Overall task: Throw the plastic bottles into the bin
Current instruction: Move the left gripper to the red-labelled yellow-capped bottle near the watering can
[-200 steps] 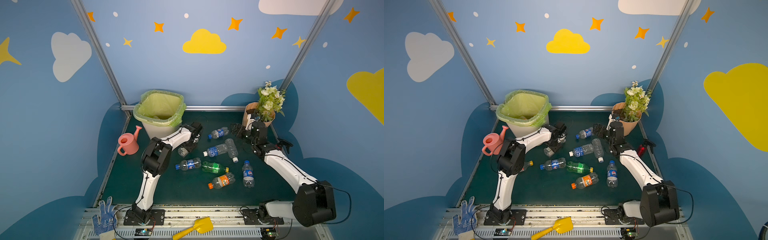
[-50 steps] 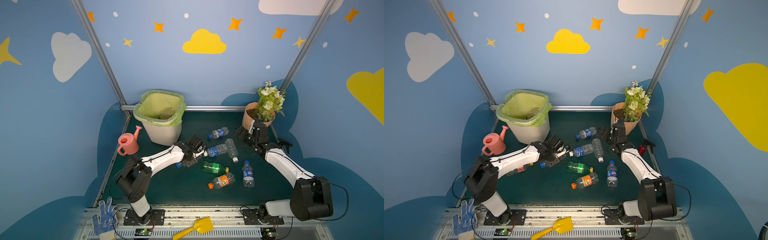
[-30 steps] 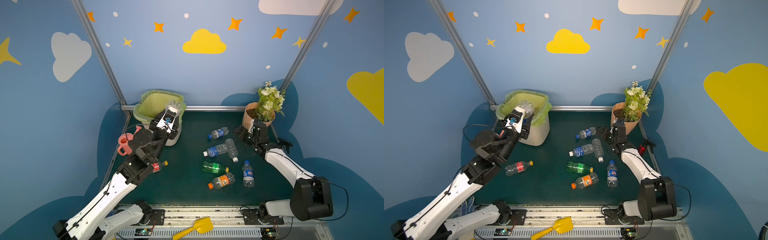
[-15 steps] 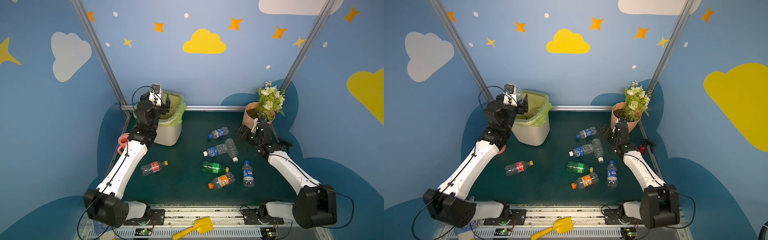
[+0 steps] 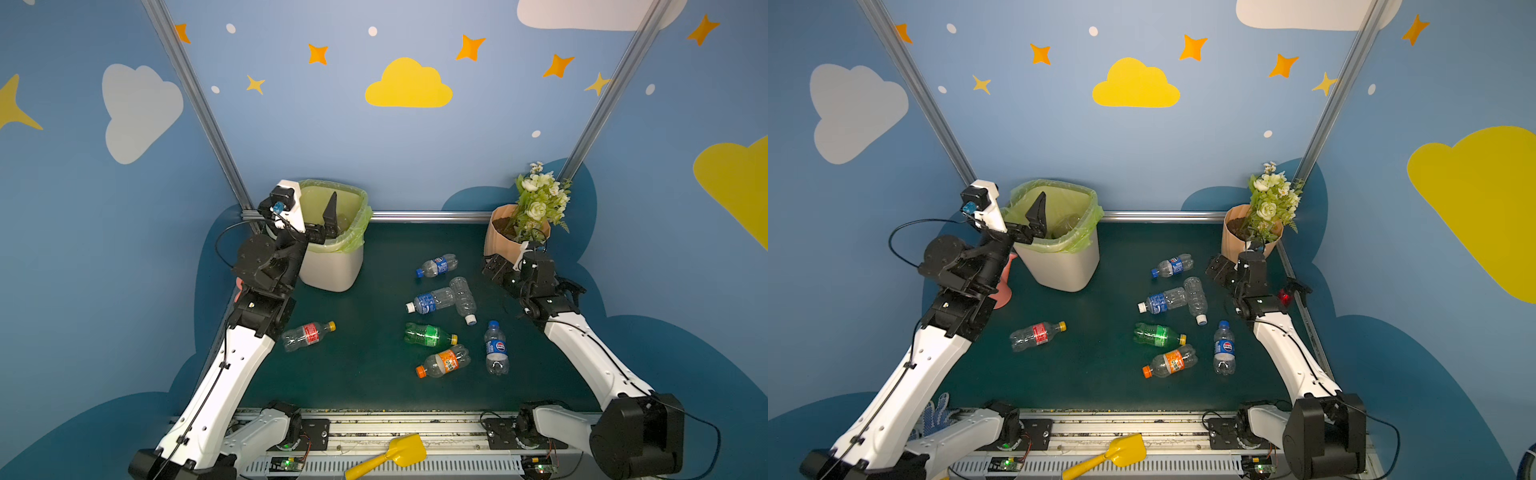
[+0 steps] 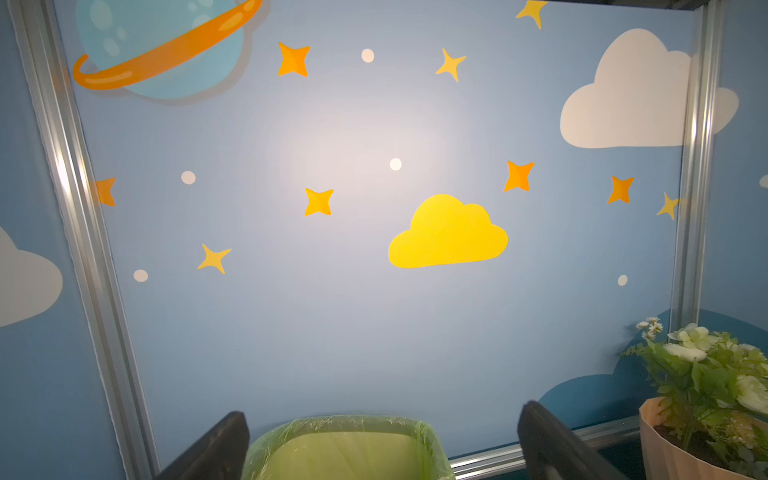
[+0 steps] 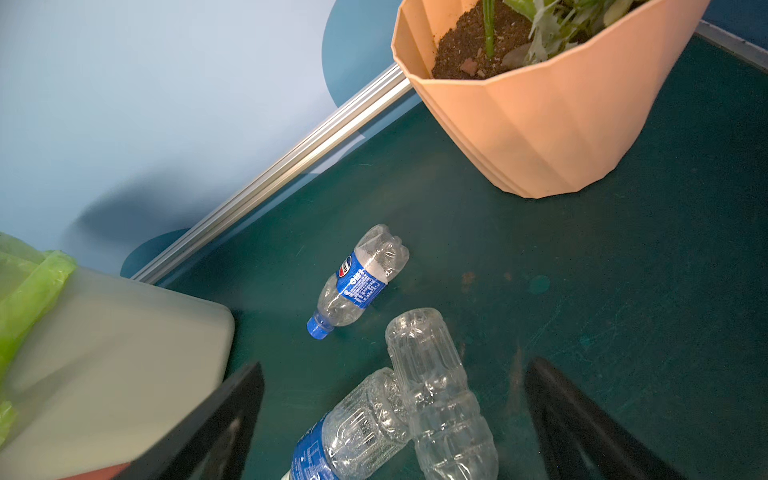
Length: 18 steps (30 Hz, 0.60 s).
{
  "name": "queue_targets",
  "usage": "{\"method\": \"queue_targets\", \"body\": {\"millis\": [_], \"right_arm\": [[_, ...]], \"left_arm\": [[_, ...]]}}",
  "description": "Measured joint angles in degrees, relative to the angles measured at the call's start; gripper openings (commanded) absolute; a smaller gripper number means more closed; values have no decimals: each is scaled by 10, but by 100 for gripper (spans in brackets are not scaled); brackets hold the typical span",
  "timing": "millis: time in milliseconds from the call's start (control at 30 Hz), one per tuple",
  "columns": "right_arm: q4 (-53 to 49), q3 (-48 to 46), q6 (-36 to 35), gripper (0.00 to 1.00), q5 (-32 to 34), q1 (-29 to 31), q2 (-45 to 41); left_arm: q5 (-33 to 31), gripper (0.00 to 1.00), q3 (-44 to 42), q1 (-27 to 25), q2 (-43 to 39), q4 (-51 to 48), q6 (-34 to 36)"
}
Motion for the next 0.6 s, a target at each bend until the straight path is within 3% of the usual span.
{"method": "queue_targets", "body": {"millis": [167,300,400,600], "right_arm": [[0,0,1,97,-16,0,18],[1,0,2,97,-32,0,37],[1,0,6,97,-44,0,49],[6,0,12,97,-59,0,62]], "left_arm": [[-25,100,-61,-2,-40,-48,-2],[-104,100,-114,-2,-84,-86,-31],[-163,100,-139,3,-124,-131,-82],[-253,100,-159,4,-185,-267,-257]]}}
